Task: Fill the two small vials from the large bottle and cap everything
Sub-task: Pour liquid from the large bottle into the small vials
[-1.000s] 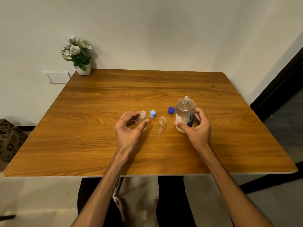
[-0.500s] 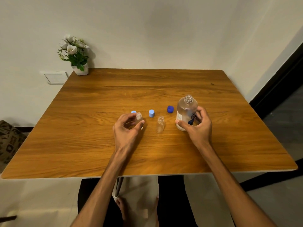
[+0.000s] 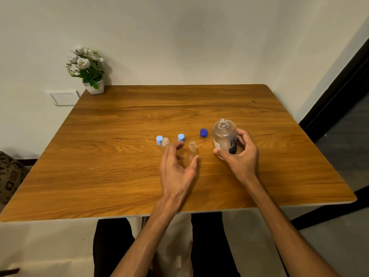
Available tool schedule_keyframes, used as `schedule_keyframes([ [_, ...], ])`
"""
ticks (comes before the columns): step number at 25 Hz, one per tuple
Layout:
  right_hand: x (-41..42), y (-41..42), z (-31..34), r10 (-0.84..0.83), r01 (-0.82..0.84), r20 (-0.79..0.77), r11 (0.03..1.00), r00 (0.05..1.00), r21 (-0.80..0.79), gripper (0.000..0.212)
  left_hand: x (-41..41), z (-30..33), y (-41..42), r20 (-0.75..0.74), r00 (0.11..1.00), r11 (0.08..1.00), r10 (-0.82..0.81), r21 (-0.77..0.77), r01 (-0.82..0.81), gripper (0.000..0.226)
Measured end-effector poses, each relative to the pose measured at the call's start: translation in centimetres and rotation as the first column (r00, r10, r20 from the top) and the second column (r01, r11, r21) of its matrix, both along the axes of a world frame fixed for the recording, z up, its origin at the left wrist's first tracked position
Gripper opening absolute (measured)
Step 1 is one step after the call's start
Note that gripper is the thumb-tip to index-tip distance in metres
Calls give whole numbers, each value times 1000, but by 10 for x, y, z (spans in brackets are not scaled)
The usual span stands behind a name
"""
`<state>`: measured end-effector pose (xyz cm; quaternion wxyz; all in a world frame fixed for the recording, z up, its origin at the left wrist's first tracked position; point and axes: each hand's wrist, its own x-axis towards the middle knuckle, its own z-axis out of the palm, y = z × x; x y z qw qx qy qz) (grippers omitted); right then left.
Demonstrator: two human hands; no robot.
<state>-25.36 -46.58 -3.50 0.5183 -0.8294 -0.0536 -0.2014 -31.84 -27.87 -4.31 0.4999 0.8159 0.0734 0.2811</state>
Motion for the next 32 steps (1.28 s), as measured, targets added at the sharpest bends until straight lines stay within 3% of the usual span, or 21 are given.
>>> schedule_keyframes([
  [3, -2, -12, 7, 13, -6, 51, 992, 999, -127, 74, 12, -7, -11, -67, 998, 999, 11, 34, -9, 59],
  [6, 1, -23, 15, 26, 11, 130, 960, 991, -278, 74, 20, -11, -11, -75, 997, 998, 23, -53, -27, 44],
  [12, 17, -31, 51, 141, 34, 306, 864, 941, -503, 79, 16, 23, -8, 96, 995, 988, -40, -144, 54, 42],
  [20, 12, -18, 106, 241, 79, 451, 809, 860, -582, 75, 4, 57, -2, 229, 971, 970, -67, -215, 117, 39],
  [32, 7, -14, 137, 311, 121, 508, 749, 803, -651, 68, -7, 69, 2, 259, 963, 964, -68, -230, 130, 40],
])
